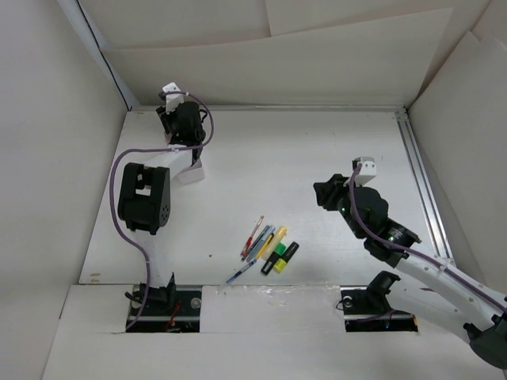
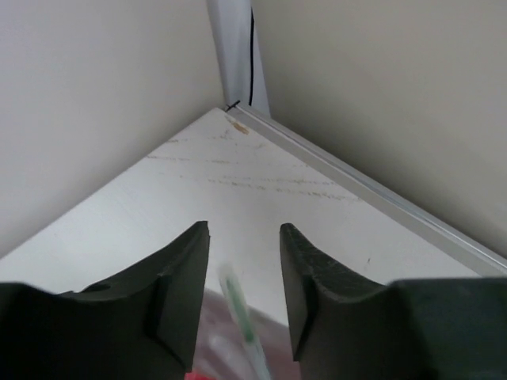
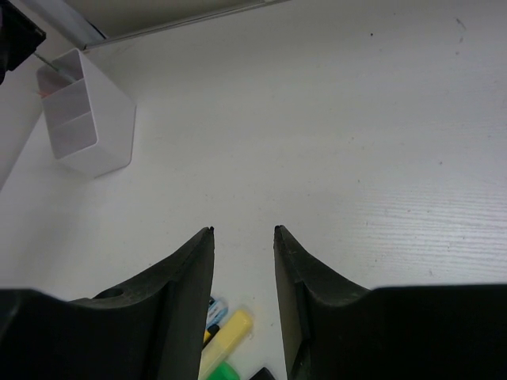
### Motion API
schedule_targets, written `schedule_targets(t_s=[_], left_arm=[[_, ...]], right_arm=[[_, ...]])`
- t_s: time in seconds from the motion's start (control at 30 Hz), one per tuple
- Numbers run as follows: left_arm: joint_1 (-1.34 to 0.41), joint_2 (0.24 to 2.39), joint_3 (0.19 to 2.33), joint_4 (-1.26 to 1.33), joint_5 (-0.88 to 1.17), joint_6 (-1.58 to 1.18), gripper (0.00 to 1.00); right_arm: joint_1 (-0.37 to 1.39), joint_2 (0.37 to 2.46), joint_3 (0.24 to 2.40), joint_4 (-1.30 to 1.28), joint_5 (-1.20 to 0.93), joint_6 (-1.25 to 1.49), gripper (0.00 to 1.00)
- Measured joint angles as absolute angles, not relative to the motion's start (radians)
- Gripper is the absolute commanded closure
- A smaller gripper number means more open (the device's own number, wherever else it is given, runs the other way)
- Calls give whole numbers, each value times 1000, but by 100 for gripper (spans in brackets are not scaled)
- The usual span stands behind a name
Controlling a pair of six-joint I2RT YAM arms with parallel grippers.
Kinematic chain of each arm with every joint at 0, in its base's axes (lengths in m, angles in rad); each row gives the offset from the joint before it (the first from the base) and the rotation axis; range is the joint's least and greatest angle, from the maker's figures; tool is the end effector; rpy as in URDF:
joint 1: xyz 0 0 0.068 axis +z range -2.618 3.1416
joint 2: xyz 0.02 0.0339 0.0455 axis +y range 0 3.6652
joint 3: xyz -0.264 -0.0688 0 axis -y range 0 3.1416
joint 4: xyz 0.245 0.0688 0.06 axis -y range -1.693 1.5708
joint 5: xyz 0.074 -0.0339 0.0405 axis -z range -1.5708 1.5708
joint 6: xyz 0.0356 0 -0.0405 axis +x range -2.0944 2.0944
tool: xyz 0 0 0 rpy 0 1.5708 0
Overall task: Sort the stationery into containers
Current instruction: Place the pen in the storage box, then pick up the pen from the center of the board.
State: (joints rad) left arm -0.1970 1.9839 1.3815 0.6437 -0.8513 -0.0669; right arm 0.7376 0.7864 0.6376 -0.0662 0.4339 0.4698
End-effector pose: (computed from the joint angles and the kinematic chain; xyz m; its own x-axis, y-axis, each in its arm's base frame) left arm 0.4556 -0.0636 0.2699 0.0810 -0.0611 -0.9948 -0.6039 0.7910 -0.0978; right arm 0.1496 0.1157 0.3007 -0.2794 0.3011 -0.9117 -0.2016 0.9100 0.3623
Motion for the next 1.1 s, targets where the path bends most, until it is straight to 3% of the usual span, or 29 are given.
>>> schedule_targets(t_s=[0.13,0.3,0.33,0.37,0.47,0.5,0.53,0.67,0.77,0.87,1.1], left_arm=[[-205,1961,1361,612,-848,-94,54],[-208,1832,1354,514,-813,-149,56],[-211,1798,1354,498,-807,-160,59],[-212,1767,1354,470,-794,-176,71],[-227,1633,1354,396,-747,-224,86],[-235,1592,1354,361,-717,-250,90],[-246,1555,1354,332,-686,-276,95],[-356,1452,1316,236,-581,-350,100],[-497,1470,1301,113,-496,-390,100],[-622,1531,1238,32,-393,-421,100],[-786,1641,1008,-115,-216,-488,76]], right_arm=[[738,785,638,-67,434,469,58],[738,785,638,-66,433,468,58],[738,785,638,-66,433,468,58],[738,784,638,-66,433,468,58],[738,780,638,-66,433,468,62],[738,779,638,-66,433,467,66],[738,778,638,-66,433,465,78],[738,778,638,-66,433,465,94],[738,779,638,-66,434,465,100],[738,779,638,-66,437,465,100],[738,774,638,-66,449,465,85]])
